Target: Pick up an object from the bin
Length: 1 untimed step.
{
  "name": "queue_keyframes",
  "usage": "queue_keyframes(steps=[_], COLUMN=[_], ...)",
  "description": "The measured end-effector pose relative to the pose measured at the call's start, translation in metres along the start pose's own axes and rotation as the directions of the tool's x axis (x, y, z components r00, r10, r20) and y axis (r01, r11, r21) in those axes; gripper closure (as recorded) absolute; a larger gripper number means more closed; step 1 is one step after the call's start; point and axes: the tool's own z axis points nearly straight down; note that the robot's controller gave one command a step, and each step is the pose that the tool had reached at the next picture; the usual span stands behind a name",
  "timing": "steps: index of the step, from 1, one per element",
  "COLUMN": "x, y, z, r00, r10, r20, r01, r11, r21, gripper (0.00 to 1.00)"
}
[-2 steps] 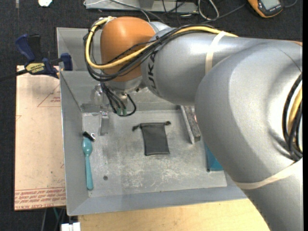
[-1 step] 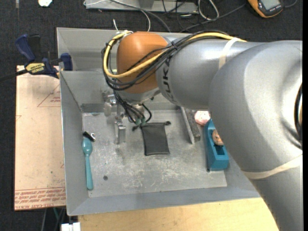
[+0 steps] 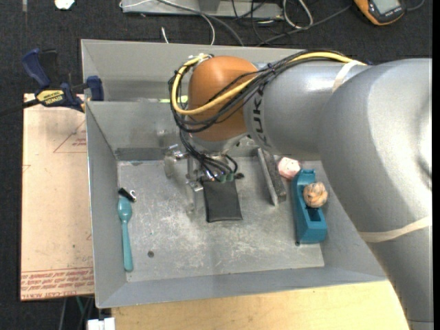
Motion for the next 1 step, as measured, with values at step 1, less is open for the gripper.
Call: queue_keyframes(steps=[1], x=[0.0060], y=[-0.0067], z=[-0.0431], r00=[0.999], r10=[0.047], r20=[-0.001], r01=[-0.047], r11=[0.999], r21=[-0.004], gripper=[0.00])
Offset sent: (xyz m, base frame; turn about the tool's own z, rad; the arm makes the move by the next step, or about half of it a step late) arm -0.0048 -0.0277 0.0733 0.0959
